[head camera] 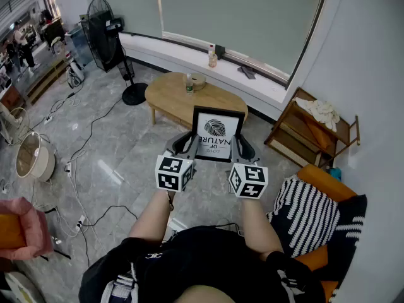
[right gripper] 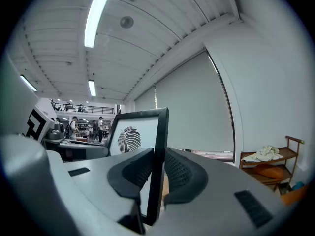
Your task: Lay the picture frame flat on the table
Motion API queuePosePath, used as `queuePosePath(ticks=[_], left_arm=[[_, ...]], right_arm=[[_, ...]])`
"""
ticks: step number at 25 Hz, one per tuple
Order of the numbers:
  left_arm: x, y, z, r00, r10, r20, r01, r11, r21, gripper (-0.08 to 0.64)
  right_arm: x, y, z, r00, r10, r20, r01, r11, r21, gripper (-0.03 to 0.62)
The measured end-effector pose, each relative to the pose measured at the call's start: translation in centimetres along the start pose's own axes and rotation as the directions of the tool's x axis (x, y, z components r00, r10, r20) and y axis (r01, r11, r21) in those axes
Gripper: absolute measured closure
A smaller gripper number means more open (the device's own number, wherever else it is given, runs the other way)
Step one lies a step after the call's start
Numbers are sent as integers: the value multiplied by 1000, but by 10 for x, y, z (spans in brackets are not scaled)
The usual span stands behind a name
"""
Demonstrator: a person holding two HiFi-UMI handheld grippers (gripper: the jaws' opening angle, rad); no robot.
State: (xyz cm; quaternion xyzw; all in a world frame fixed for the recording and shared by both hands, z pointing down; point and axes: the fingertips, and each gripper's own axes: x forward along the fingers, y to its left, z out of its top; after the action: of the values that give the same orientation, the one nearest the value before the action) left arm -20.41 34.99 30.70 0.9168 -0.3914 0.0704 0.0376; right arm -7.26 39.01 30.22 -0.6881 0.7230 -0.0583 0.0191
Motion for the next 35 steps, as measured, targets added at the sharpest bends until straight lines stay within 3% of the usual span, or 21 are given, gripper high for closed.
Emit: queuePosePath(ticks=[22,35], left_arm=[[138,-107,1,999,45,-11,-45,999,1,474],[229,-88,-11,998,53,-30,-54,998,-21,474]], right_arm=[[25,-177,0,998,60,8,-60,998,37,503],[100,-231,-15,997,73,-30,-72,997,40,503]])
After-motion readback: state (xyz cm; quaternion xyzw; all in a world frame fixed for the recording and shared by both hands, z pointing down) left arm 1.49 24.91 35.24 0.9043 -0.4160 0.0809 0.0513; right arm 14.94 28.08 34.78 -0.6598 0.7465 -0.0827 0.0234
